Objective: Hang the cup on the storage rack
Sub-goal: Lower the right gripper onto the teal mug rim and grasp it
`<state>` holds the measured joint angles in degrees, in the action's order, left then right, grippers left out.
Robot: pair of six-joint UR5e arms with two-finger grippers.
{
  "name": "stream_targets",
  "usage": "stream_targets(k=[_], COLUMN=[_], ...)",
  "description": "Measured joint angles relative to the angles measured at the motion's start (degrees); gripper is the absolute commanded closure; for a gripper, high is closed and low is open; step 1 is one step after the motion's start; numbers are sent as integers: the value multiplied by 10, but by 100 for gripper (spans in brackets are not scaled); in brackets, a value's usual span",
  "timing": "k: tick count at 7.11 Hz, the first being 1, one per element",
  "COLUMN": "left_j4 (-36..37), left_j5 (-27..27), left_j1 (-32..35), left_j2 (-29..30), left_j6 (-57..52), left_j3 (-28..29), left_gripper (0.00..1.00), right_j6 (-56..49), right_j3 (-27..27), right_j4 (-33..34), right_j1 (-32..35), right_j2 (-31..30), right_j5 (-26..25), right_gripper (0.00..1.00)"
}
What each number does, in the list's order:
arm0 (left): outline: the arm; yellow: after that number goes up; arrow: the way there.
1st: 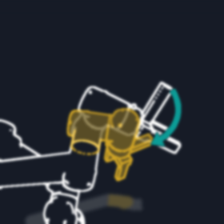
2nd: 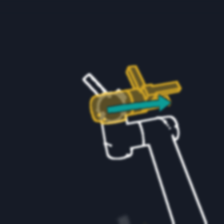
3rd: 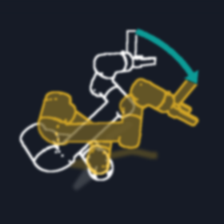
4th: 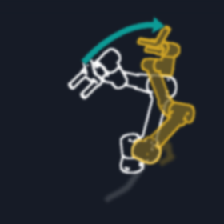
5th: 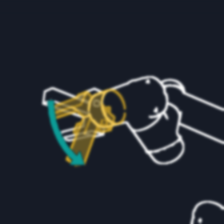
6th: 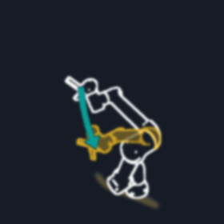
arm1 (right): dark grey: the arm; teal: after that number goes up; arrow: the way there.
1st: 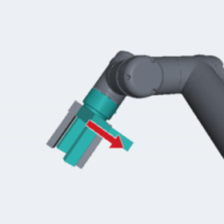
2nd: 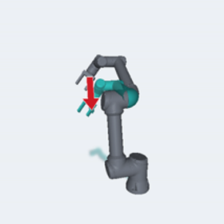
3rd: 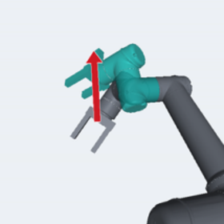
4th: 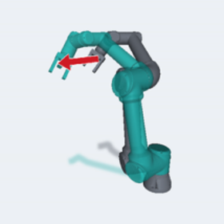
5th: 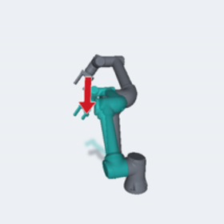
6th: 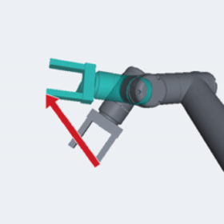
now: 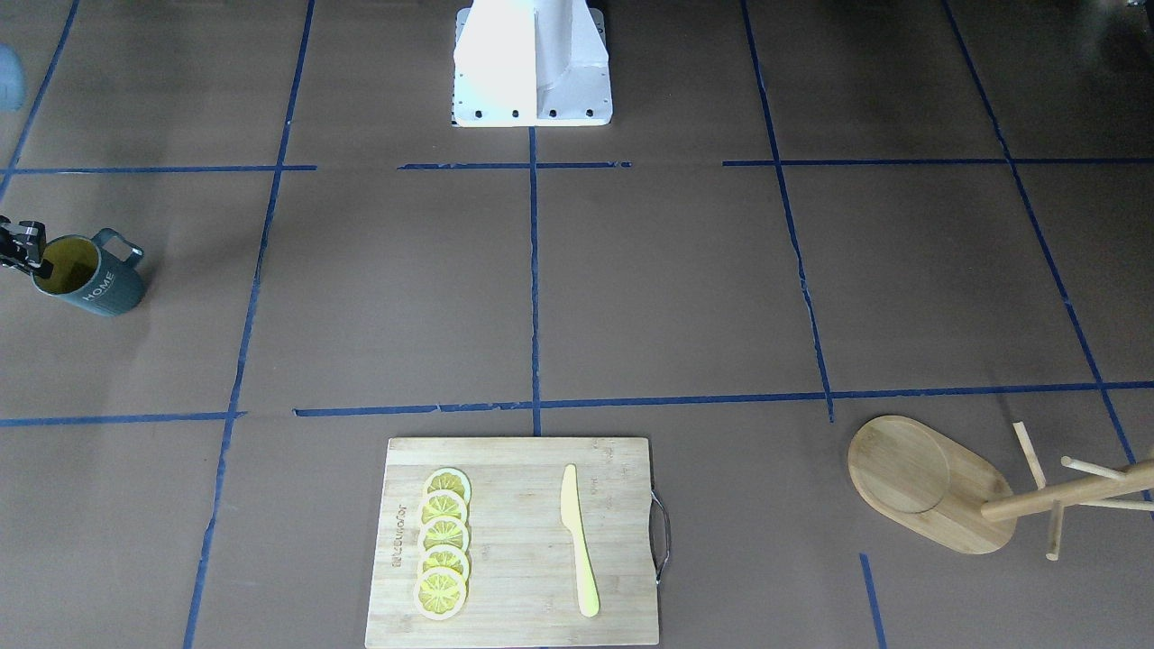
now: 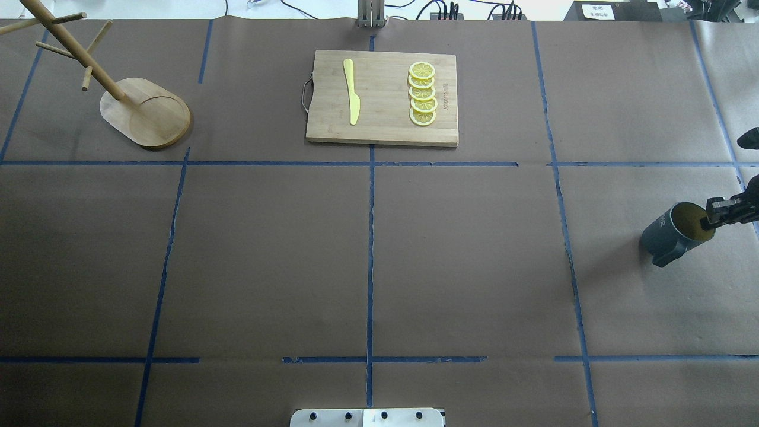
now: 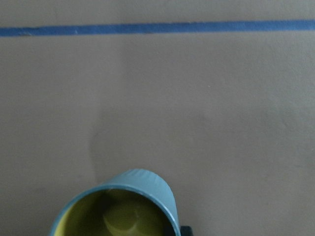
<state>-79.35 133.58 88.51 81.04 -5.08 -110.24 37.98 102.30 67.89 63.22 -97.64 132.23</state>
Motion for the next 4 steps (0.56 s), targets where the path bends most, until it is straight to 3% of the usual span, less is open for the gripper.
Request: stream_targets(k=[4], left_j4=[-1], left_j5=[-1], left_j1=[0], left_j2=[0], left_j6=[-3], left_j3=[-4], left_gripper=[0], right_j6=[240], right_j3=[35], right_j4=[21], right_j1=[-62], right_j2=[112], right_j5=[12], right_gripper=[100])
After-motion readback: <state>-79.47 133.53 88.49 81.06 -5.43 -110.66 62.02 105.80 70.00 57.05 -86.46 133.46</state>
